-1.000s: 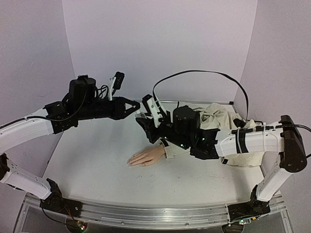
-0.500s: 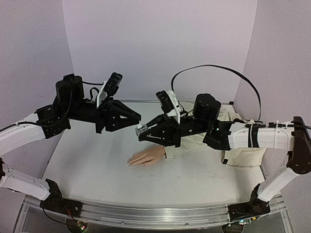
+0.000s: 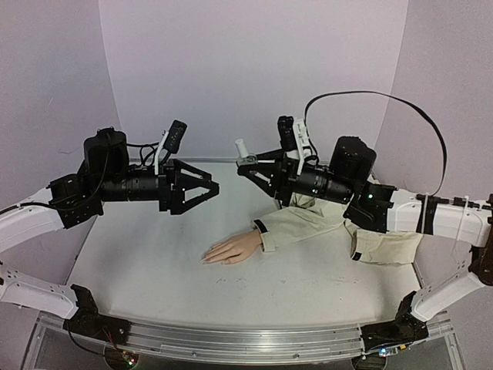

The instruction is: Paint the nails

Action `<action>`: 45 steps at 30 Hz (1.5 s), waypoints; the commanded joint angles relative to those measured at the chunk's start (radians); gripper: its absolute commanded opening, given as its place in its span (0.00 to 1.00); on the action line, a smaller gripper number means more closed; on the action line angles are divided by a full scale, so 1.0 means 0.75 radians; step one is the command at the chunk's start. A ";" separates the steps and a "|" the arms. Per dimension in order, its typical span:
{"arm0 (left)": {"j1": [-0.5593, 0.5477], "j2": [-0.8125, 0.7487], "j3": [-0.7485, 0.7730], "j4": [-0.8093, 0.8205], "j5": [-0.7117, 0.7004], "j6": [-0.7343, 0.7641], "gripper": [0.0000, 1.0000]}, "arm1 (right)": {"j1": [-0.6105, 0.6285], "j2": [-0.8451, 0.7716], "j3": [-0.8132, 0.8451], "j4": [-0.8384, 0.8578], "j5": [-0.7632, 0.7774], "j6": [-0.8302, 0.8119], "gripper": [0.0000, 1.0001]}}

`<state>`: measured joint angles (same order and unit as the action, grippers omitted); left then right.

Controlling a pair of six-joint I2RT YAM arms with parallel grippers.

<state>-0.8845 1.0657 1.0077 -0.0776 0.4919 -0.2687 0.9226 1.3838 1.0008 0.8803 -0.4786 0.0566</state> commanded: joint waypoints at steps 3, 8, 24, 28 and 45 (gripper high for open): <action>-0.001 0.061 0.130 0.020 -0.280 -0.208 0.81 | 0.079 0.027 0.032 -0.035 0.603 -0.225 0.00; -0.001 0.146 0.198 0.020 -0.405 -0.302 0.78 | 0.216 0.158 0.103 -0.029 0.955 -0.302 0.00; -0.003 0.208 0.211 0.020 -0.440 -0.345 0.33 | 0.310 0.284 0.178 0.049 1.026 -0.288 0.00; -0.003 0.219 0.215 0.022 -0.418 -0.331 0.25 | 0.314 0.288 0.183 0.062 1.026 -0.285 0.00; -0.003 0.281 0.172 0.260 0.515 -0.109 0.00 | 0.090 0.051 0.049 0.310 -0.356 0.076 0.00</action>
<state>-0.8482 1.2465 1.1244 -0.0135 0.4259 -0.3866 1.0649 1.5265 1.0386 0.8200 -0.0582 -0.0593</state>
